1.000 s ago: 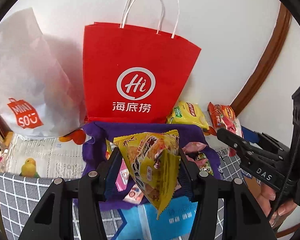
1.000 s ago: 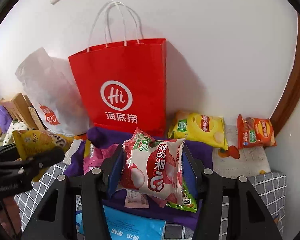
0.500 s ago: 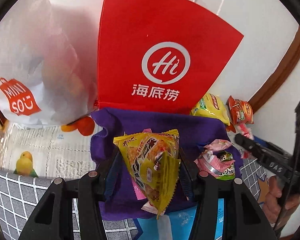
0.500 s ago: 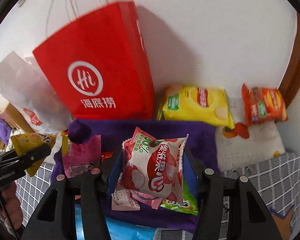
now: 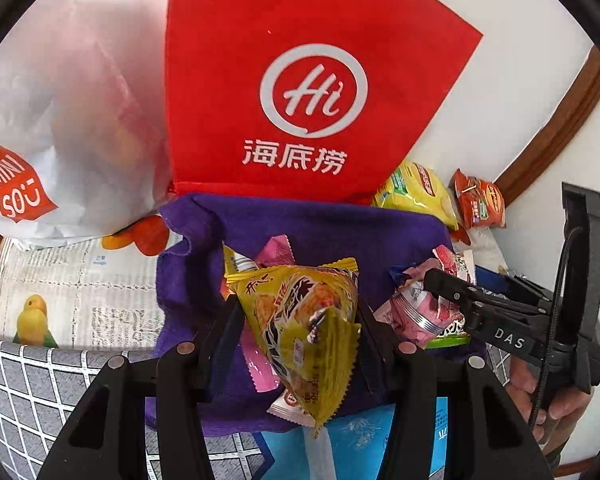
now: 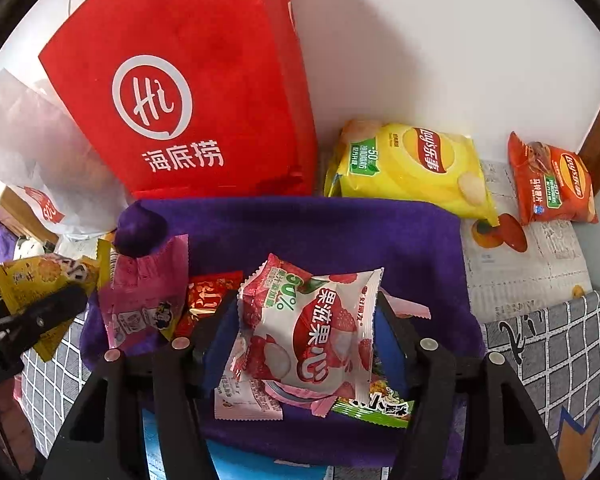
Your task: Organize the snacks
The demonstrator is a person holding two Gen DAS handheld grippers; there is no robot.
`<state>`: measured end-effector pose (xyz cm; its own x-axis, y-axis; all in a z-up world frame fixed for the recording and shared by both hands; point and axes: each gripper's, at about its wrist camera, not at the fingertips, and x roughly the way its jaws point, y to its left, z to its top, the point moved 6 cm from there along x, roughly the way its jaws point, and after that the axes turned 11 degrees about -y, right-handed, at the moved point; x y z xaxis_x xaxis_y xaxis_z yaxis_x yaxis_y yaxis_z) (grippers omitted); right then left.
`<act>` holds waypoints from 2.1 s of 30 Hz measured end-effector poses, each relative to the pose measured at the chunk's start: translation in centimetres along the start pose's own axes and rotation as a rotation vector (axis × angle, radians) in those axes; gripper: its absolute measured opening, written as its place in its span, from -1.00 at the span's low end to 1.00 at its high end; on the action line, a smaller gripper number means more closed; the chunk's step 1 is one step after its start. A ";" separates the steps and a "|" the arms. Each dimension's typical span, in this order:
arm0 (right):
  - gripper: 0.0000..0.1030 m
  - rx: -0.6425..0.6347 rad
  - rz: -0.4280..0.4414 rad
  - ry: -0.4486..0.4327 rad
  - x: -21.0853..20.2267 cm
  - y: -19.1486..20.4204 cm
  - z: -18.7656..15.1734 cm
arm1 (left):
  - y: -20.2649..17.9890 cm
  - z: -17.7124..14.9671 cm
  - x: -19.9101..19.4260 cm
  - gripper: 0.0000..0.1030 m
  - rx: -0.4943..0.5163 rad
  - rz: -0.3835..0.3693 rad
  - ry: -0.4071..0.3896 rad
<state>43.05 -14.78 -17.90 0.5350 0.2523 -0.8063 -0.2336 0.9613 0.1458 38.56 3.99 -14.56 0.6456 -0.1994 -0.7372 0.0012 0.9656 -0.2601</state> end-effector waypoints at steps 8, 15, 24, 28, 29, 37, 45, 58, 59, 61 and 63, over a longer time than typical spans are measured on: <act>0.36 0.003 0.000 0.012 -0.5 -0.2 0.0 | -0.5 -0.8 1.4 -0.01 0.006 -0.001 0.034; 0.36 -0.021 0.005 -0.006 -1.8 0.1 0.6 | -1.1 -1.4 2.4 -0.01 -0.021 -0.056 0.057; 0.36 -0.014 0.053 -0.062 -4.5 0.1 1.6 | -1.9 -1.9 3.3 0.00 -0.028 -0.066 0.069; 0.36 -0.017 0.048 -0.081 -5.2 0.1 1.9 | -1.9 -1.6 3.3 0.01 -0.051 -0.084 0.060; 0.36 -0.016 0.049 -0.081 -5.2 0.2 1.9 | -1.9 -1.6 3.3 0.02 -0.054 -0.082 0.058; 0.36 -0.028 0.045 -0.081 -5.6 0.5 1.9 | -2.2 -0.8 1.9 0.30 -0.046 -0.068 0.028; 0.36 -0.038 0.018 -0.132 -8.3 1.0 2.1 | -3.1 0.1 -1.4 0.37 -0.002 -0.087 0.005; 0.36 -0.039 -0.052 -0.188 -17.1 2.1 -1.9 | -6.6 -1.5 -9.6 0.37 0.053 -0.099 -0.078; 0.36 -0.037 -0.065 -0.200 -17.9 2.0 -2.4 | -6.7 -2.1 -10.3 0.37 0.051 -0.103 -0.082; 0.36 -0.033 -0.088 -0.213 -19.4 1.9 -3.4 | -6.8 -3.6 -12.1 0.41 0.054 -0.095 -0.102; 0.37 -0.034 -0.090 -0.217 -20.9 2.0 -4.7 | -6.7 -4.8 -13.5 0.51 0.059 -0.076 -0.127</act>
<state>27.58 -18.65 -3.47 0.7159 0.1875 -0.6725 -0.2028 0.9776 0.0566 26.17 -0.59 -5.87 0.7334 -0.2533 -0.6309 0.0965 0.9574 -0.2722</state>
